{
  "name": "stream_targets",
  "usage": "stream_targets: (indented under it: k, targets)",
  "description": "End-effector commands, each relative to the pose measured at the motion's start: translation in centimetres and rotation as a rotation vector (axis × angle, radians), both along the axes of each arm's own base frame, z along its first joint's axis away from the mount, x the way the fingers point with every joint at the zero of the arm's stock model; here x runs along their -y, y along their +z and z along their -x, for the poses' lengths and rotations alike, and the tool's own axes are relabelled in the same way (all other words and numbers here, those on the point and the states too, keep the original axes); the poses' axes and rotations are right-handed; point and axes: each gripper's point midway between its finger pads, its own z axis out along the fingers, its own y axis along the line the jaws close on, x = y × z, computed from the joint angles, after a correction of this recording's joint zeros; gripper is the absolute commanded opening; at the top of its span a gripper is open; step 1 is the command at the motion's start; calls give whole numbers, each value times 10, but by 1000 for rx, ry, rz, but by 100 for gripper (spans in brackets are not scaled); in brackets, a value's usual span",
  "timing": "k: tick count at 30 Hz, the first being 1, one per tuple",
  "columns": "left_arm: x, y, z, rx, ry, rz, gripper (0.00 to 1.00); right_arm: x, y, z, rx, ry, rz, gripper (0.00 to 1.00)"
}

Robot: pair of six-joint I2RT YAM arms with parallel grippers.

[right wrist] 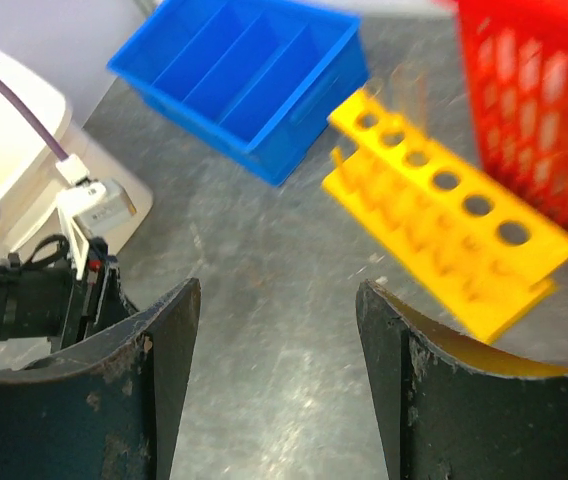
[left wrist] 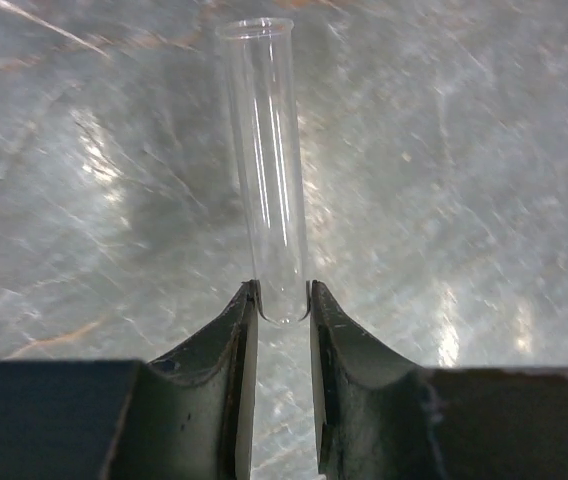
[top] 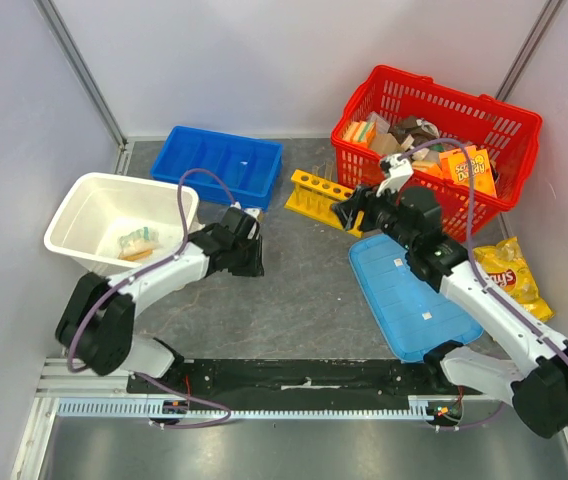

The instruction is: Organize the chemistry lab equipment

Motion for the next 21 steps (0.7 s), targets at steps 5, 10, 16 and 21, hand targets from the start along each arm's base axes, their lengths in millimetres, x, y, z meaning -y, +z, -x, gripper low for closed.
stream_targets:
  k: [5,10,16,21]
  targets:
    - [43,48,34,131,-148,392,21,-81,-66,40,-307,325,-135,73]
    - [48,67,45,214,-233,475,21,-110,-70,40,-439,458,-160,76]
    - [48,78,50,271,-265,496,21,-131,-66,36,-557,538,-228,71]
    - [45,83,48,305,-259,494,21,-136,-80,33,-637,548,-201,69]
